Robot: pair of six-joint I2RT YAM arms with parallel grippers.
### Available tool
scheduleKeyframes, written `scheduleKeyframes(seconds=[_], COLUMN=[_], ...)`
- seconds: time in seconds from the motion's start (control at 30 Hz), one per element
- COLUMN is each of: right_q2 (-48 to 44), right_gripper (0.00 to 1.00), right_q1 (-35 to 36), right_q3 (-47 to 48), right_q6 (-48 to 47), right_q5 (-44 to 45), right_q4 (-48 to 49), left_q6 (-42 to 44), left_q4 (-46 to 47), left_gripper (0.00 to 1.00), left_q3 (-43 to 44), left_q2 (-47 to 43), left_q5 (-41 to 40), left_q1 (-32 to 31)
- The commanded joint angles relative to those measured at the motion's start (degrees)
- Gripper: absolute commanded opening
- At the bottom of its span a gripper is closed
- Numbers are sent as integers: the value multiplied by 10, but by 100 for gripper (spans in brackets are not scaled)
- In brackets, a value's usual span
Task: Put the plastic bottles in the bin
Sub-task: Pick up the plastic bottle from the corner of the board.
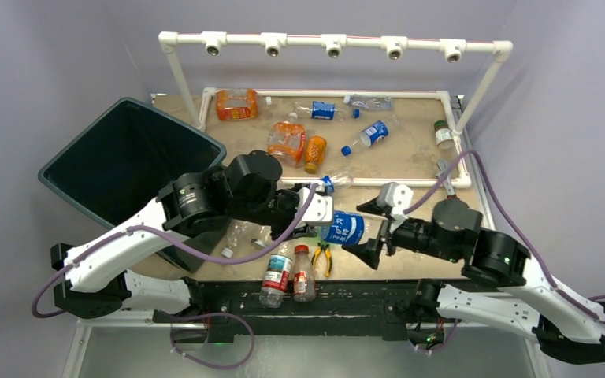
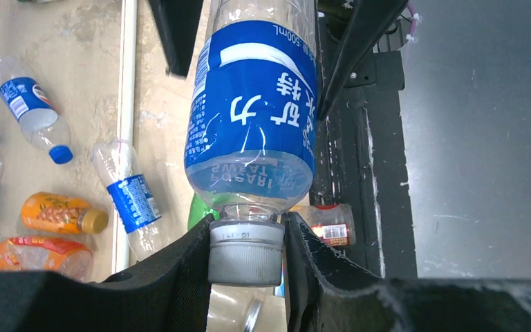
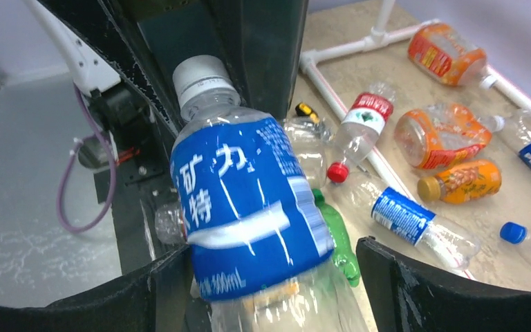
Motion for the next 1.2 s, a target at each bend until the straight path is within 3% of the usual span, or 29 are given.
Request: scheduleKeyframes(seconds=[0.0, 0.27, 0.47, 0.53, 0.67, 0.7, 0.9, 1.03, 1.17], right_q2=[42, 77, 84, 81, 47, 31, -92, -124, -122], right_gripper=[89, 68, 34, 29, 27, 28, 27, 26, 26], right_q1=[5, 17, 19, 19, 19, 19, 19, 19, 19], right_q3=[15, 27, 37, 42, 28, 14, -151, -218, -245], right_q6=[-37, -38, -35, -33, -18, -9, 74, 111, 136], right_q5=[-22, -27, -30, -33, -23, -17, -25, -20, -10], right_q4=[-6, -16, -9, -4, 57, 88, 364, 486, 536], left_q6=[65, 75, 52, 41, -12, -30, -238, -355, -420], left_q4=[26, 81, 102, 118, 223, 268, 613, 725, 773], left_gripper=[0, 0, 1, 25, 88, 93, 99, 98, 92], left_q3=[-5, -27, -33, -41, -102, -123, -282, -327, -311], left_q2=[8, -23, -35, -46, -108, -132, -255, -233, -170], left_q5=[44, 58, 50, 45, -5, -21, -178, -173, -106], left_q1=[-1, -1, -1, -1, -1, -1, 0, 0, -1])
